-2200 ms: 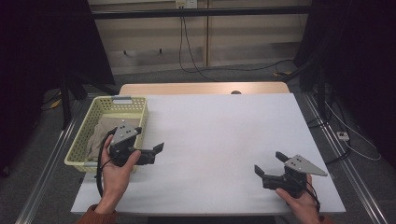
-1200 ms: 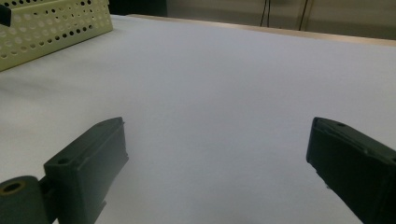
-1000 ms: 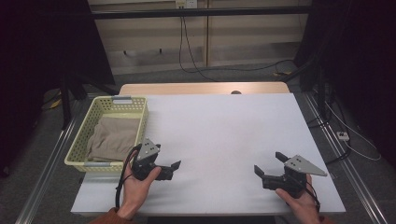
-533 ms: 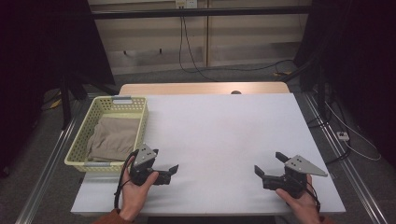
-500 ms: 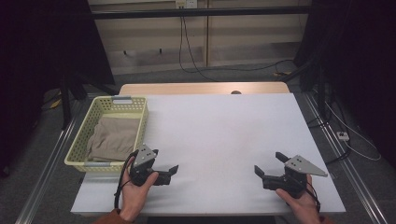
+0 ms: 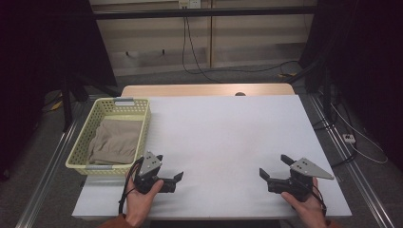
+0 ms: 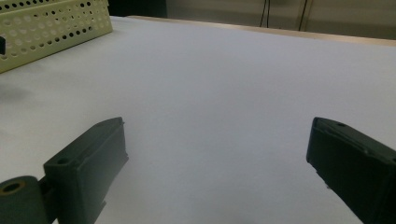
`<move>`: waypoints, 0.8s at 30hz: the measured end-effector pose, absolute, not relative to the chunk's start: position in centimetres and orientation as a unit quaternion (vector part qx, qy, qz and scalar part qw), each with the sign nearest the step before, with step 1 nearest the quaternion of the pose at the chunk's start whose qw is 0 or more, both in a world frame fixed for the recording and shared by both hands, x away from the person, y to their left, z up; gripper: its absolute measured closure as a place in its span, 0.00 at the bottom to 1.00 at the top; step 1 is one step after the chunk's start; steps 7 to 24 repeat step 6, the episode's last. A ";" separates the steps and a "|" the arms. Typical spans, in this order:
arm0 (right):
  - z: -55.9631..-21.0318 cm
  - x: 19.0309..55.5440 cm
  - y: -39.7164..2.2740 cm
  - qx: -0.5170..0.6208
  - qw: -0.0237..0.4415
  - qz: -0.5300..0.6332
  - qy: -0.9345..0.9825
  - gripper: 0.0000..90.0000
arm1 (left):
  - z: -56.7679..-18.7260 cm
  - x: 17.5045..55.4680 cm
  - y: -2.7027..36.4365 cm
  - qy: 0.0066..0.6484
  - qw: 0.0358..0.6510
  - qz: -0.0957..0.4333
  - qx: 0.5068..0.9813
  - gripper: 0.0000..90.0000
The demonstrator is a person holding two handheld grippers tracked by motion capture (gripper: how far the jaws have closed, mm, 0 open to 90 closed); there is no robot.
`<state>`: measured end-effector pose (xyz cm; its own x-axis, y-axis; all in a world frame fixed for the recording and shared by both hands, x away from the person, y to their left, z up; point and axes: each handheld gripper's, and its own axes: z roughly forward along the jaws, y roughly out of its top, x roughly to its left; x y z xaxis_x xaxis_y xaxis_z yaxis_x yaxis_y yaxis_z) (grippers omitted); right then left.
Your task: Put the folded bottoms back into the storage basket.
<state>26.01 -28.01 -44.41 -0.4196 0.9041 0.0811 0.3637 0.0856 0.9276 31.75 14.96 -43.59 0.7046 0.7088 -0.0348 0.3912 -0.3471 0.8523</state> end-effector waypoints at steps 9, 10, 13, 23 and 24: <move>-44.5 26.1 -28.0 0.466 0.273 0.490 0.684 0.05 | -43.7 32.0 15.2 0.348 0.457 0.169 0.801 0.07; -44.5 26.1 -28.0 0.466 0.273 0.490 0.684 0.05 | -43.7 32.0 15.2 0.348 0.457 0.169 0.801 0.07; -44.5 26.1 -28.0 0.466 0.273 0.490 0.684 0.05 | -43.7 32.0 15.2 0.348 0.457 0.169 0.801 0.07; -44.5 26.1 -28.0 0.466 0.273 0.490 0.684 0.05 | -43.7 32.0 15.2 0.348 0.457 0.169 0.801 0.07; -44.5 26.1 -28.0 0.466 0.273 0.490 0.684 0.05 | -43.7 32.0 15.2 0.348 0.457 0.169 0.801 0.07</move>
